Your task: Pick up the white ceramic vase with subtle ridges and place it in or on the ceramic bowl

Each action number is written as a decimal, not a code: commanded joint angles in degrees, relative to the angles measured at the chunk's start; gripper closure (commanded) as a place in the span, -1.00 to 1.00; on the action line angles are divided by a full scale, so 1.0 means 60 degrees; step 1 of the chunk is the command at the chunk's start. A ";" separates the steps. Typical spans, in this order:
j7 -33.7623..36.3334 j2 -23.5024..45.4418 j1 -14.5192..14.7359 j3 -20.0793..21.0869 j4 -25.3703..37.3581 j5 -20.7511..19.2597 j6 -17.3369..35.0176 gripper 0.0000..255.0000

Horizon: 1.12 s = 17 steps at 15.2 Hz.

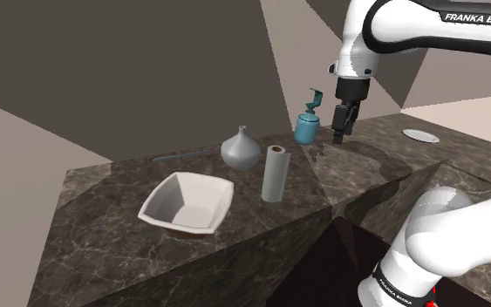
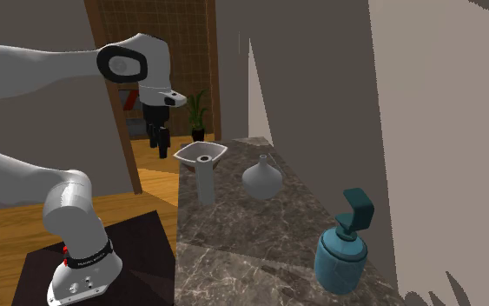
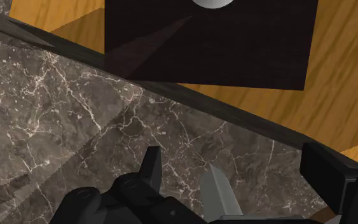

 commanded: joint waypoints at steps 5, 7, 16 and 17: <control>-0.0174 0.1183 0.0068 -0.0123 0.0288 -0.0043 0.1144 -1.00; -0.0264 0.1803 0.0102 -0.0180 0.0508 -0.0048 0.1668 -1.00; -0.0700 0.4720 0.0250 -0.0407 0.2112 0.0071 0.3535 -1.00; -0.0752 0.5051 0.0263 -0.0428 0.2351 0.0099 0.3689 -1.00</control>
